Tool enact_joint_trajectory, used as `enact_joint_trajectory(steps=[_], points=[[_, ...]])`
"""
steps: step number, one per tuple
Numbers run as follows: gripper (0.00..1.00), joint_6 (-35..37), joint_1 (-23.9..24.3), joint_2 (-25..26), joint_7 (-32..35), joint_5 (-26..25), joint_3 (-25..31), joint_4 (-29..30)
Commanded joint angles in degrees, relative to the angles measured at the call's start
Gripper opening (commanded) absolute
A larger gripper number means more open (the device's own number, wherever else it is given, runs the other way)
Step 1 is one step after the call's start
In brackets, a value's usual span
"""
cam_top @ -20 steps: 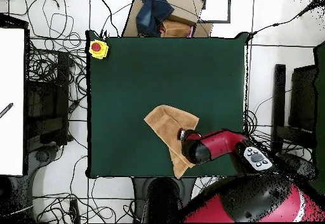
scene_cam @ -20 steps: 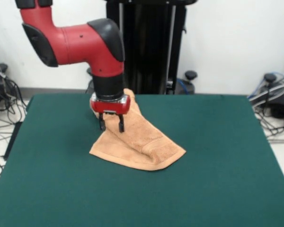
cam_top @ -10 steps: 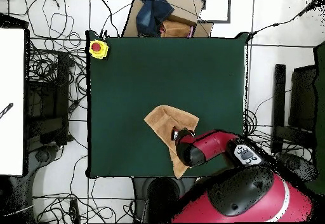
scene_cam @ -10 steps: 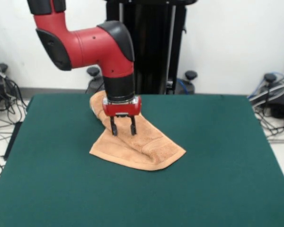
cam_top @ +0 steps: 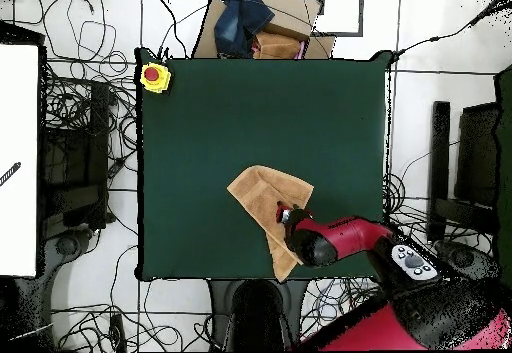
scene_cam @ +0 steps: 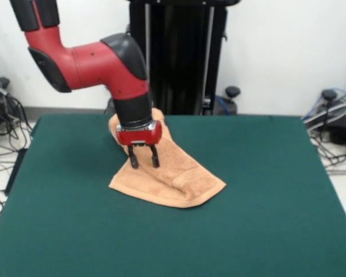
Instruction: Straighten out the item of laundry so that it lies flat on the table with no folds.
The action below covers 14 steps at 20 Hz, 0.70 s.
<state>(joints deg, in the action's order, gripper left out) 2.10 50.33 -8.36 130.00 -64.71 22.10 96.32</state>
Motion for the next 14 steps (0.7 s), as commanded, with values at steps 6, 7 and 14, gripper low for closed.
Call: enact_joint_trajectory(steps=[6, 7, 14], points=[[1.00, 7.23, 4.47, 6.31, -14.28, -4.19, 10.22, -4.44], [1.00, 7.69, 3.57, 3.83, -13.47, -3.25, 9.44, -2.80], [1.00, 5.68, 2.57, -4.04, -11.45, -3.35, 7.65, 3.36]])
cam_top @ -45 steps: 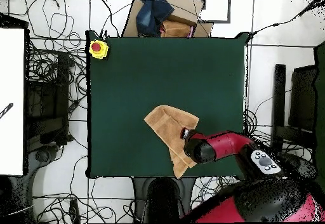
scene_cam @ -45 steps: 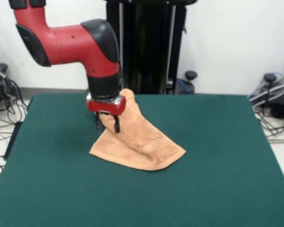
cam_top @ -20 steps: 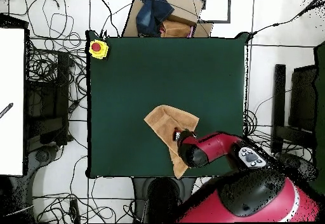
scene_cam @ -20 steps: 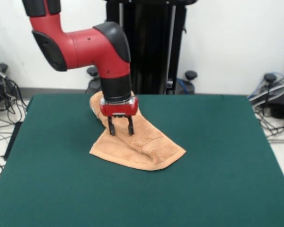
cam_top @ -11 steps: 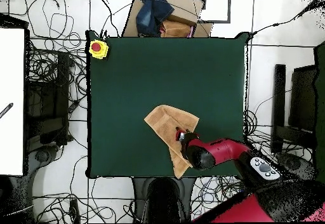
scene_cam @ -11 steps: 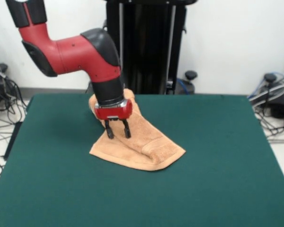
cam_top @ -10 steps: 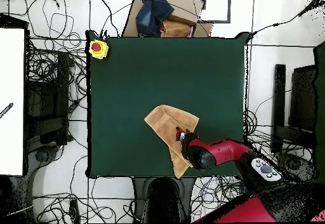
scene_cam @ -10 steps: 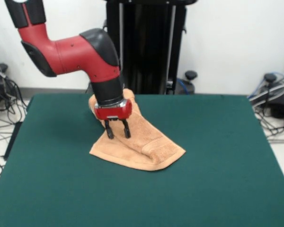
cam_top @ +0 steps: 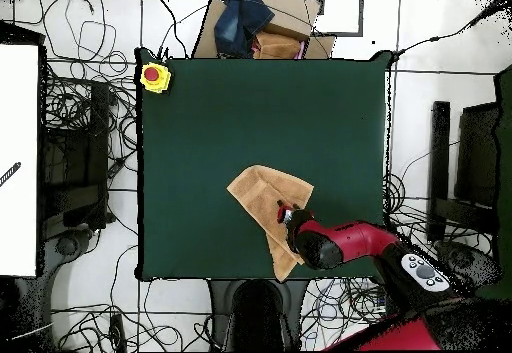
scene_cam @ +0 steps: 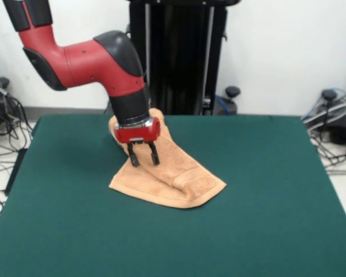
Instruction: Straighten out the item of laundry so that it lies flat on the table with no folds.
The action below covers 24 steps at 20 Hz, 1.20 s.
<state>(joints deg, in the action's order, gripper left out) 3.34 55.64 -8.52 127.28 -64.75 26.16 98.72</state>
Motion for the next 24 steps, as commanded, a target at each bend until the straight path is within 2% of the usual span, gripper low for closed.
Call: enact_joint_trajectory(steps=[1, 4, 10, 14, 24], points=[[1.00, 4.05, -2.41, -3.25, -8.87, -3.86, 3.70, 0.52], [1.00, 3.72, -1.83, -2.98, -9.13, -4.43, 3.94, 0.42], [1.00, 5.77, 2.18, 4.48, -14.18, -5.73, 7.60, -4.31], [1.00, 7.39, 4.07, 6.53, -16.97, -5.78, 9.69, -5.58], [1.00, 14.96, 7.26, 3.00, -22.47, 0.17, 13.71, -2.50]])
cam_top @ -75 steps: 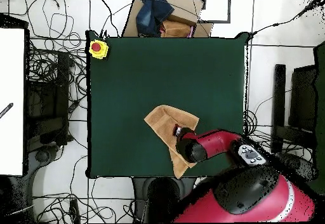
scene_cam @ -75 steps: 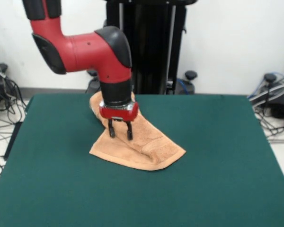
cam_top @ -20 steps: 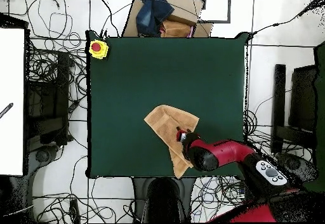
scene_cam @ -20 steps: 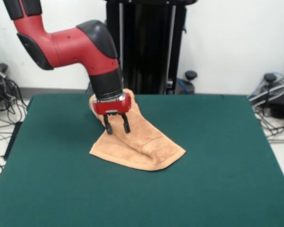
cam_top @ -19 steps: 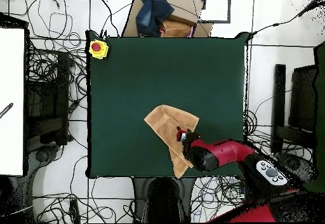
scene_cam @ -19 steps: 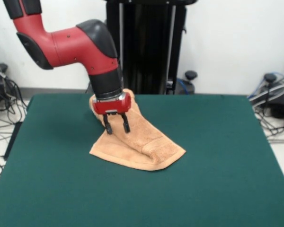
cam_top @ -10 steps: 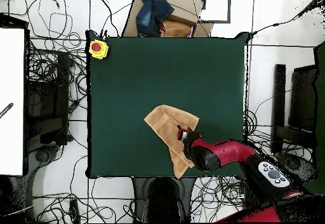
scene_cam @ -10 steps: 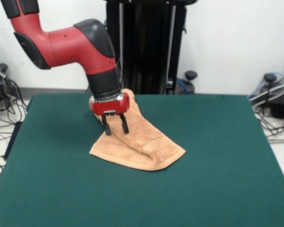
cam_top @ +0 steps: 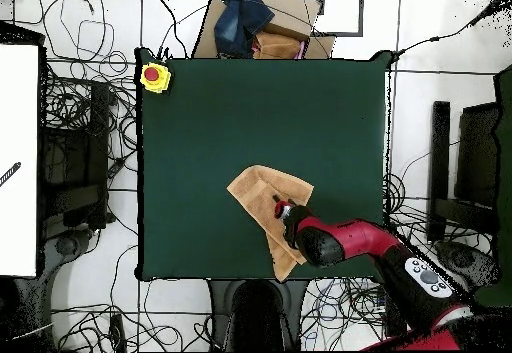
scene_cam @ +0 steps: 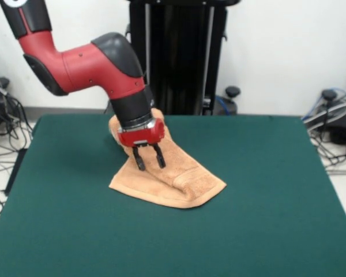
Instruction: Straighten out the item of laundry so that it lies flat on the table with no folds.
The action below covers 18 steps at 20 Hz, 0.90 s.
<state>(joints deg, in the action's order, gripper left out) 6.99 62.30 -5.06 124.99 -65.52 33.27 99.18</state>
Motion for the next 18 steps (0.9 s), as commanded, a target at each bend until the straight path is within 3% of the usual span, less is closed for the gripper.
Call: enact_joint_trajectory(steps=[1, 14, 18], points=[[1.00, 11.55, 0.77, -0.60, -20.39, 1.26, 6.78, -2.80], [1.00, 15.83, 0.90, -6.83, -23.23, 9.08, 7.35, 0.92], [1.00, 15.88, 1.78, -4.78, -26.05, 9.82, 7.48, -0.38]])
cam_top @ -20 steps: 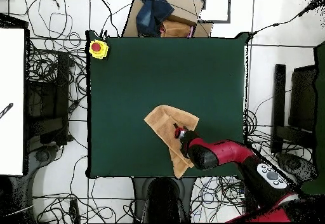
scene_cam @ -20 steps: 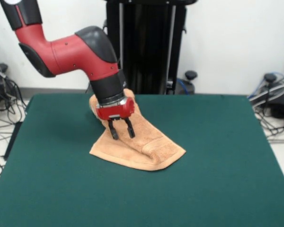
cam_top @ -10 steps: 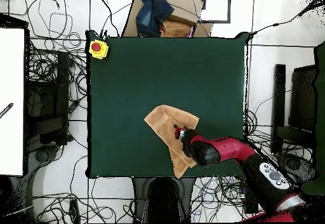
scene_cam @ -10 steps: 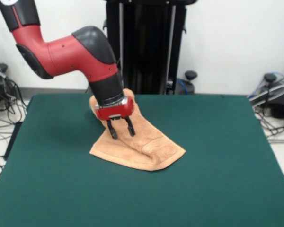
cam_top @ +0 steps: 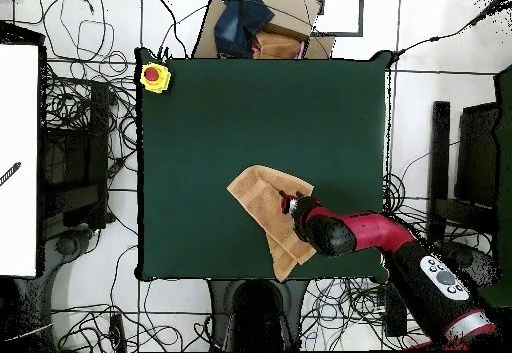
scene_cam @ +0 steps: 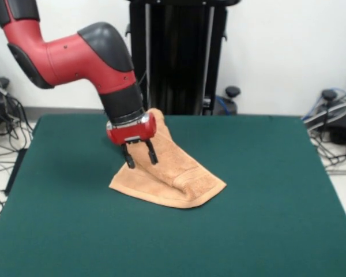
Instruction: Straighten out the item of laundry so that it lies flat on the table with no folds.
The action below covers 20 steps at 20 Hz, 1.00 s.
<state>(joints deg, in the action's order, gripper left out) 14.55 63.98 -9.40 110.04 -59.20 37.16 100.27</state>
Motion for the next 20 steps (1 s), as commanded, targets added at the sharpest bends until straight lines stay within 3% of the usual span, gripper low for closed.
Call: enact_joint_trajectory(steps=[1, 4, 8, 15, 20], points=[[1.00, 7.47, 0.28, 0.71, -11.34, 3.00, 3.30, -2.13], [1.00, 6.58, 1.44, 4.46, -13.63, 2.07, 3.52, -4.77], [1.00, 7.41, 2.90, 5.70, -15.47, 2.19, 3.94, -5.45], [1.00, 6.34, 6.85, 13.97, -20.84, -0.40, 4.94, -10.27], [1.00, 9.17, 11.36, 18.13, -25.59, 3.11, 6.88, -10.23]])
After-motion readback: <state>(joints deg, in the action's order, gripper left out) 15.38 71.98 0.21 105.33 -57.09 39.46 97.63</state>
